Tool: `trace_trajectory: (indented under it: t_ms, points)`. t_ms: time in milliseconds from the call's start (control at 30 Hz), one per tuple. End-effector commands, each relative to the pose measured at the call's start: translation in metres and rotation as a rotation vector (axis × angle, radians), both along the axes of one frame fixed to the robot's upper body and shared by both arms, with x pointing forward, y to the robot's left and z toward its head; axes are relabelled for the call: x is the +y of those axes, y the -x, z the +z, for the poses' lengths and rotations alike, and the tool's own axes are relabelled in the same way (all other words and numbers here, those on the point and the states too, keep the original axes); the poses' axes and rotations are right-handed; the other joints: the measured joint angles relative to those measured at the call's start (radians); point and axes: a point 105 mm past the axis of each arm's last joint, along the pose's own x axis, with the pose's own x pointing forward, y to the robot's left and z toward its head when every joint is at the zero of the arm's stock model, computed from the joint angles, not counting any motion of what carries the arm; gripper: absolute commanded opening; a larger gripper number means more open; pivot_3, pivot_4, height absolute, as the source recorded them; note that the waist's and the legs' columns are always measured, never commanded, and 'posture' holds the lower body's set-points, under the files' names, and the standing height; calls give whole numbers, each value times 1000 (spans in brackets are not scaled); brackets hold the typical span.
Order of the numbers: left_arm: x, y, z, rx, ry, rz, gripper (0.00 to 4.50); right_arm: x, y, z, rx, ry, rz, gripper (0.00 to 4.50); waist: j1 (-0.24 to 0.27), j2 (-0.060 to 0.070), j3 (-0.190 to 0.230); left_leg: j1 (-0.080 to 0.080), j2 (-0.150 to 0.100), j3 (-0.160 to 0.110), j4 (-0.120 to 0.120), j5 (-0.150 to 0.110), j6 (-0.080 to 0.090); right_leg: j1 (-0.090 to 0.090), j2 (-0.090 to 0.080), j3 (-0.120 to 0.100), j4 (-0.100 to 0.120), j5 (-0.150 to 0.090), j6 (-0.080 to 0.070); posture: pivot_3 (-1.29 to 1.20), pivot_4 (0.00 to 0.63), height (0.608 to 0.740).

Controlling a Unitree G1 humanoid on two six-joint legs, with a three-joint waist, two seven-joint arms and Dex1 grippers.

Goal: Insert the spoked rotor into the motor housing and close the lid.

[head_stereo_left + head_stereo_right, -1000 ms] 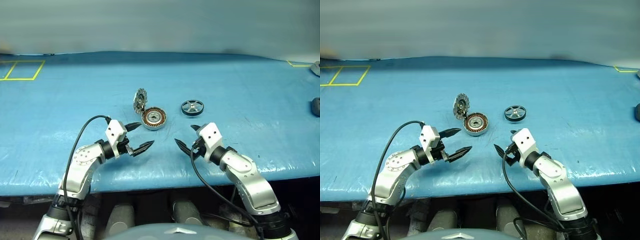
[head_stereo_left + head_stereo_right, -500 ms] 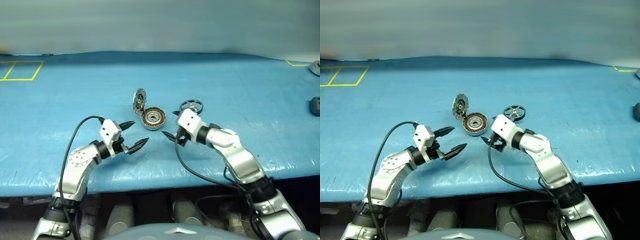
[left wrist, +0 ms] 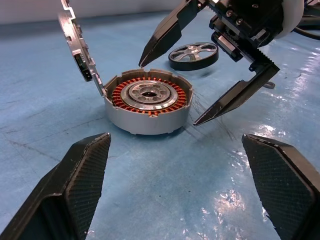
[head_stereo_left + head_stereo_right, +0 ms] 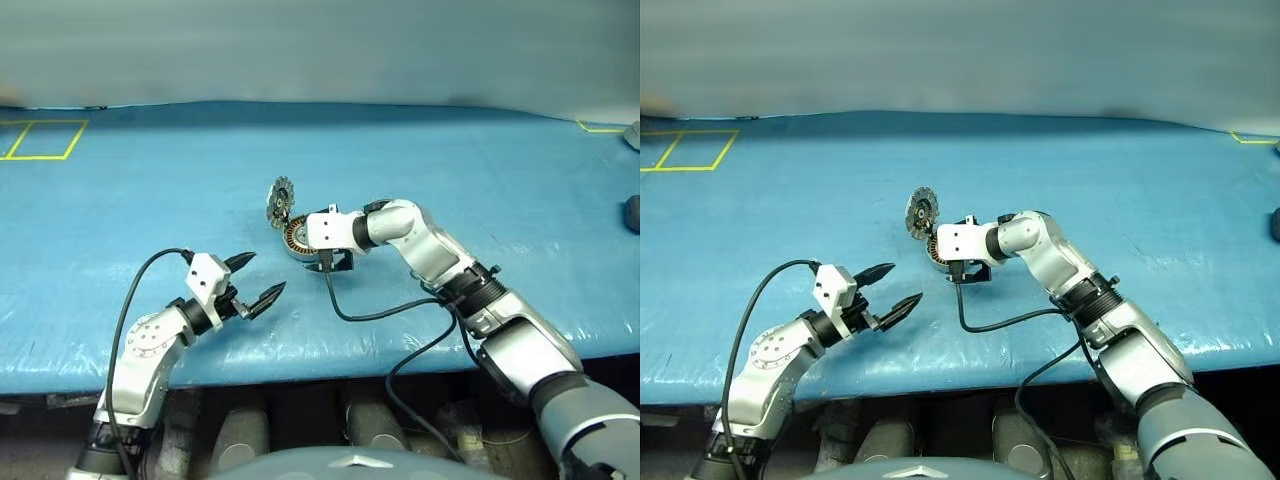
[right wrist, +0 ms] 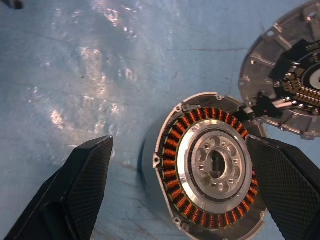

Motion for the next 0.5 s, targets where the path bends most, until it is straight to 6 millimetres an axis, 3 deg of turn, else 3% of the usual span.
trace_trajectory:
  t_ms: [33, 200, 500]
  points:
    - [-1, 2, 13, -55, 6, 2, 4500, -1, -5, 13, -45, 55, 61, 4474, 0, 0, 0, 0, 0, 0, 0, 0, 0, 0, 0, 0, 0, 0, 0, 0, 150, 740]
    - [-3, 2, 13, -53, 10, -1, 4500, -7, -17, -4, -85, 158, 52, 4474, -1, 0, 0, 0, 0, 0, 0, 0, 0, 0, 0, 0, 0, 0, 0, 0, 150, 740]
    - [-5, 0, 19, -67, 13, -15, 4500, -4, -19, -15, -99, 193, 82, 4474, -4, 0, 0, 1, 0, 0, 0, 0, 0, 0, 0, 0, 0, 0, 0, 0, 150, 740]
